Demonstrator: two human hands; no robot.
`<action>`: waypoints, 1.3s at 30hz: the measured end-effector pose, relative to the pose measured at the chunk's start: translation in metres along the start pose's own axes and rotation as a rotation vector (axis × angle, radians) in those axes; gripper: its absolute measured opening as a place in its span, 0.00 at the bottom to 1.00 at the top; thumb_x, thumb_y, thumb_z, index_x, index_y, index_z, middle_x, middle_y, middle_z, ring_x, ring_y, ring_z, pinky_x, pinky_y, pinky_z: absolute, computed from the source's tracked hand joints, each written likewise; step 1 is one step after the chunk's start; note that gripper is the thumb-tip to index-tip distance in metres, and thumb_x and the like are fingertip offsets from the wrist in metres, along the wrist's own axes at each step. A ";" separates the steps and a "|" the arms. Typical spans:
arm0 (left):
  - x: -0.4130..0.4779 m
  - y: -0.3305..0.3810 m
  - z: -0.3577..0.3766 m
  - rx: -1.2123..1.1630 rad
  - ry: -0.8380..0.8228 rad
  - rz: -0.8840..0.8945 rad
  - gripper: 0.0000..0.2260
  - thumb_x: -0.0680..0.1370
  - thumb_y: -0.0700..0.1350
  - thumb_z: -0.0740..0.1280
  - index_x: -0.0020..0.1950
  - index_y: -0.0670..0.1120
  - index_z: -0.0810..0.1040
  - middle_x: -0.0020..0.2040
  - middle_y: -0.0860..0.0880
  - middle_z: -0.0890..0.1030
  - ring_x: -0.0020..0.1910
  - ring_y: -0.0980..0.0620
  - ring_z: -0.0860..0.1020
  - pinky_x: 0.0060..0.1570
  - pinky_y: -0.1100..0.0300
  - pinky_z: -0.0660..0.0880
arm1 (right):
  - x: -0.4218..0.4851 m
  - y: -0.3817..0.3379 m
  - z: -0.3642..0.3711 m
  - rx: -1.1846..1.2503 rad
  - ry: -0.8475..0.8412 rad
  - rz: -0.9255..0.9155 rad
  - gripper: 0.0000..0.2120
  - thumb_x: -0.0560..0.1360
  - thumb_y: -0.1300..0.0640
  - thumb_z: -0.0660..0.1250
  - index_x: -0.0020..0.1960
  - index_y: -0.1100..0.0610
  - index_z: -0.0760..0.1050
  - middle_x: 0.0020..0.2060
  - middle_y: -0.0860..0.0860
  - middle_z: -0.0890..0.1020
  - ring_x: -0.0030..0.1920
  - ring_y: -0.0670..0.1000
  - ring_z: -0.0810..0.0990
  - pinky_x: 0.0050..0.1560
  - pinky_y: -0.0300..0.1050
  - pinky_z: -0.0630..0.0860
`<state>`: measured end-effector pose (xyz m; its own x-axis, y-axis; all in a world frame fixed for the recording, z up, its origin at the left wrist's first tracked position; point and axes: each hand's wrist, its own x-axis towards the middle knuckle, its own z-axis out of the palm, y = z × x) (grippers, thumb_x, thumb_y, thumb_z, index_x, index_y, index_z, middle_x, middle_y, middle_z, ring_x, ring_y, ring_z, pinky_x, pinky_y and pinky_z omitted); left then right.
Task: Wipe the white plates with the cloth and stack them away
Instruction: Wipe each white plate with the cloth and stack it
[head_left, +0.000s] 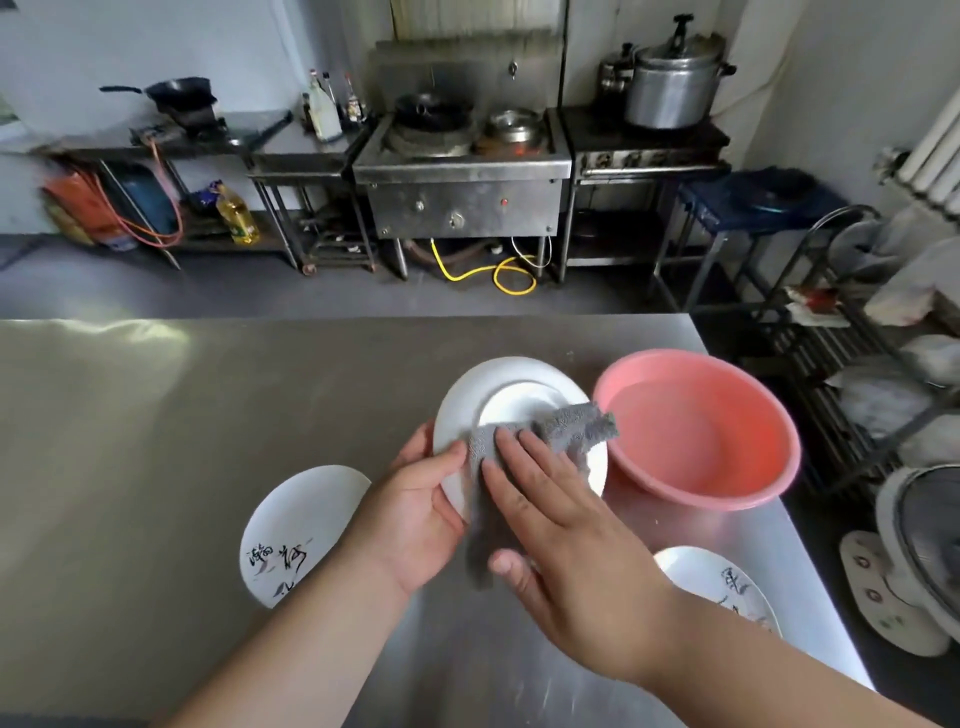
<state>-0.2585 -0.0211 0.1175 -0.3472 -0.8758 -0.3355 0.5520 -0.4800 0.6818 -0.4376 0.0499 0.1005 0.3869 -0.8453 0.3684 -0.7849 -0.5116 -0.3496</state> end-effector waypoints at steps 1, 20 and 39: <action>-0.001 0.000 0.002 -0.002 -0.004 -0.001 0.19 0.82 0.36 0.61 0.75 0.40 0.72 0.68 0.36 0.80 0.67 0.40 0.80 0.65 0.45 0.78 | 0.004 0.002 0.003 -0.060 -0.065 -0.020 0.35 0.86 0.37 0.50 0.84 0.58 0.55 0.84 0.55 0.54 0.85 0.57 0.49 0.82 0.62 0.54; -0.037 0.009 0.016 0.045 -0.111 0.057 0.20 0.79 0.35 0.66 0.72 0.42 0.78 0.68 0.37 0.80 0.63 0.42 0.83 0.59 0.51 0.82 | 0.053 0.009 -0.050 -0.225 -0.107 -0.039 0.43 0.80 0.29 0.42 0.85 0.57 0.49 0.85 0.54 0.47 0.85 0.57 0.44 0.82 0.64 0.48; -0.052 0.048 0.033 0.193 -0.215 0.170 0.21 0.78 0.39 0.66 0.71 0.43 0.79 0.68 0.36 0.81 0.65 0.39 0.82 0.63 0.48 0.81 | 0.057 -0.016 -0.057 -0.138 0.234 0.144 0.32 0.85 0.45 0.51 0.82 0.64 0.59 0.83 0.58 0.58 0.84 0.60 0.53 0.81 0.62 0.56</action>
<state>-0.2385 0.0027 0.1889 -0.4261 -0.9015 -0.0754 0.4693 -0.2915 0.8335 -0.4305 0.0187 0.1763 0.1577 -0.8413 0.5171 -0.8880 -0.3499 -0.2984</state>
